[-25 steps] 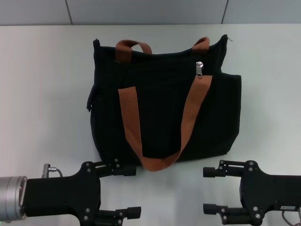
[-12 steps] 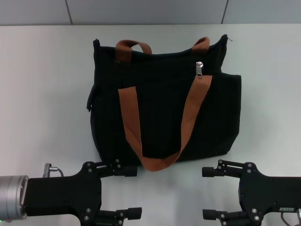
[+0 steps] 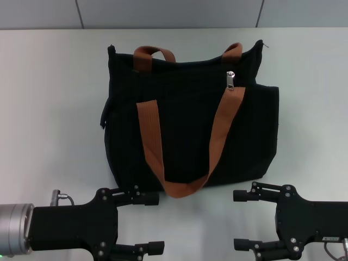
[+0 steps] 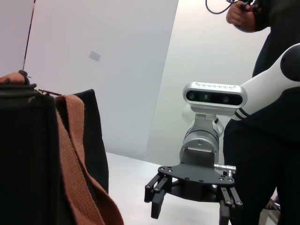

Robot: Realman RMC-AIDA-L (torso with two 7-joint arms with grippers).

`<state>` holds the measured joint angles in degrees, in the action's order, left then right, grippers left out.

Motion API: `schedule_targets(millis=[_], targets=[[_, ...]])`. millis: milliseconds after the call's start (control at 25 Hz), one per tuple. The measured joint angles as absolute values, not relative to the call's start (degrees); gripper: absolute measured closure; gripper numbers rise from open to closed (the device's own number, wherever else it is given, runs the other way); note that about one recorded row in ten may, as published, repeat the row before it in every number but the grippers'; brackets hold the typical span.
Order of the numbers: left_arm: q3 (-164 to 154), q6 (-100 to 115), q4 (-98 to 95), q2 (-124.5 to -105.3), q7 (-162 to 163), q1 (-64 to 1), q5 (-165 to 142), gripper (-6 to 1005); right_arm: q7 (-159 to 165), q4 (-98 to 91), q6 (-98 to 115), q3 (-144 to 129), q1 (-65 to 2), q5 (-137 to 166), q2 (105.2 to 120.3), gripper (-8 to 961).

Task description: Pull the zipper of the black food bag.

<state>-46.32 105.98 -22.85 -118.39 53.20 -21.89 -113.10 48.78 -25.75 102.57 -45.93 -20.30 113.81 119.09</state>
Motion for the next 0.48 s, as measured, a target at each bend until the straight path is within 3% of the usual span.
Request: schedule_targets(millis=[480], targets=[[-46.32, 106.11, -22.85, -118.39, 53.14, -21.95, -113.12, 170, 48.78, -25.85, 102.56, -45.69, -20.30, 113.64, 119.09, 127]])
